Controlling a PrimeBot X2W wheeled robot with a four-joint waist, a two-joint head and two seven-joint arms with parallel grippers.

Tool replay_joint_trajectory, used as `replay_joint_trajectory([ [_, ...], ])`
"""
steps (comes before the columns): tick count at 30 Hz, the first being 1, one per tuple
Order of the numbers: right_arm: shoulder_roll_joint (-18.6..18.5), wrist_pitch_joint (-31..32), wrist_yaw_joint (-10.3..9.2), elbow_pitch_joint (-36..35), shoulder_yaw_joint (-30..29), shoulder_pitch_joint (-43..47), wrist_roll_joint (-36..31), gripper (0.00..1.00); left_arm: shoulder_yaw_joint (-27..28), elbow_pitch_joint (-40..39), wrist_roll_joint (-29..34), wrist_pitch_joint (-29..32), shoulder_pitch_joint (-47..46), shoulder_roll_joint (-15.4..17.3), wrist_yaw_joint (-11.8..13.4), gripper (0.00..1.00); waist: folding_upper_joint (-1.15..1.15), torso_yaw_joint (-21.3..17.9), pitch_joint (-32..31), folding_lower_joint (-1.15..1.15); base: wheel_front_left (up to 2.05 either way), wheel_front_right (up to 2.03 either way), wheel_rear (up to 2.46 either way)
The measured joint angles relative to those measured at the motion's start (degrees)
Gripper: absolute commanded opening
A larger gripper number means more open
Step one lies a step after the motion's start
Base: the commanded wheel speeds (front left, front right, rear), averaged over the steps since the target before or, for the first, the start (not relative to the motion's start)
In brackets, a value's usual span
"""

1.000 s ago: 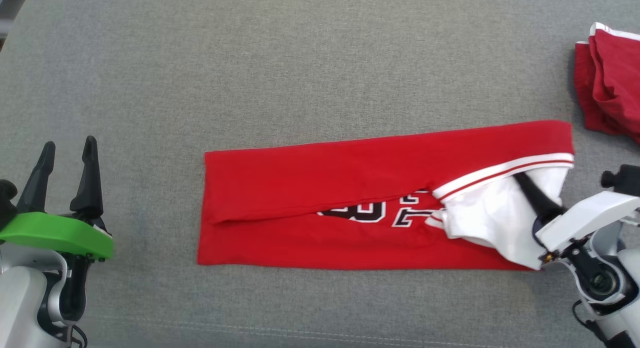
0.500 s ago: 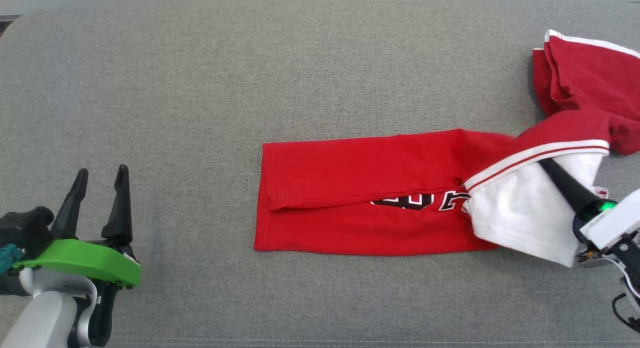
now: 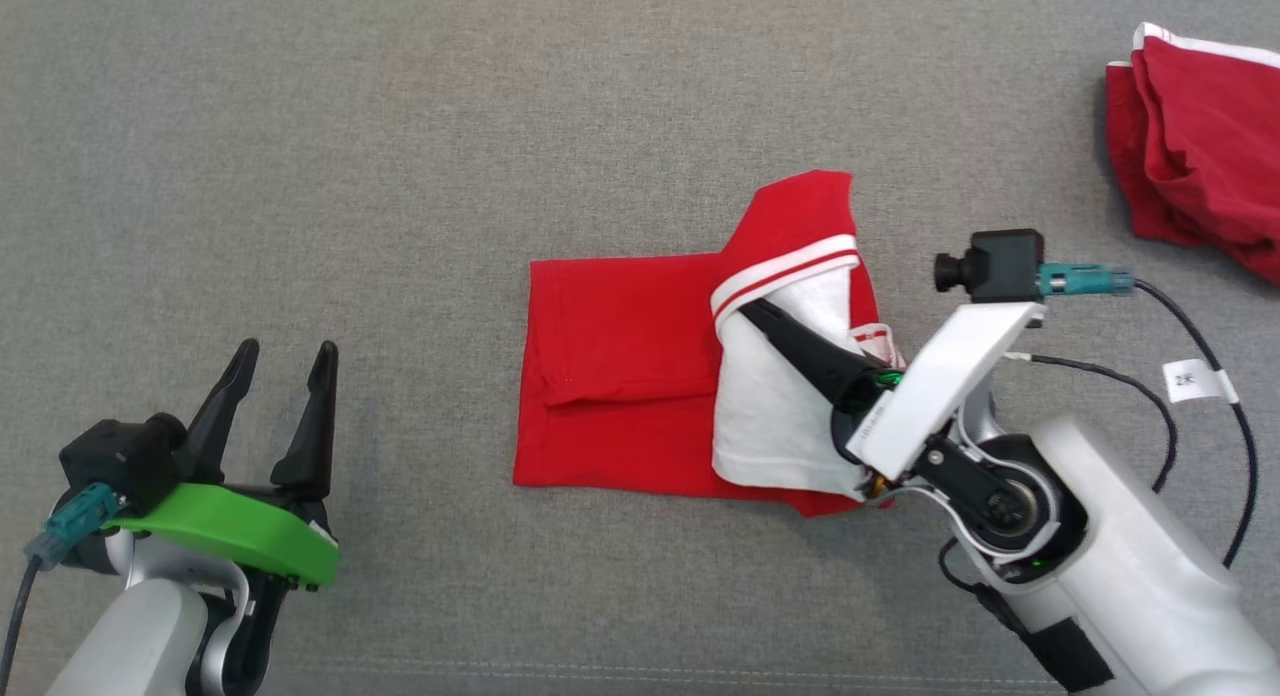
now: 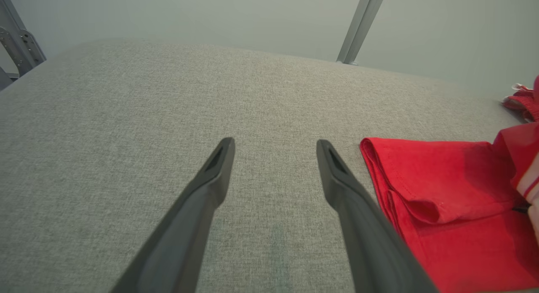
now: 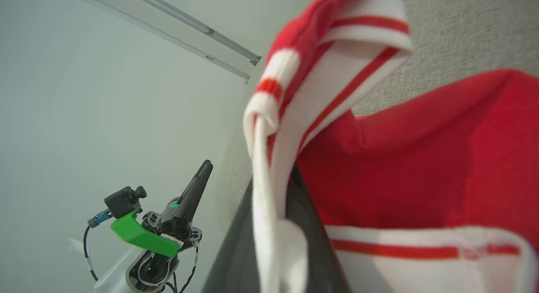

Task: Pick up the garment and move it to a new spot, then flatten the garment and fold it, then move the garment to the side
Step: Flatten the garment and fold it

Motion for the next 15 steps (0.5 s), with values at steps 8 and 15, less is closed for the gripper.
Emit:
replay_joint_trajectory([
  [8,3.86,-1.68,-1.62,9.47,2.78,-4.81,-5.64,1.0,0.01,0.71,0.33,0.0,-2.52,-1.31,-0.6,1.0,0.0,2.37,1.46,0.0,0.0,0.0,0.0],
  [15,6.57,-1.7,-0.24,13.8,6.49,-8.6,-7.95,1.0,2.66,2.56,0.32,0.0,-2.43,-1.21,-0.67,1.0,0.0,2.88,1.54,0.0,0.0,0.0,0.0],
])
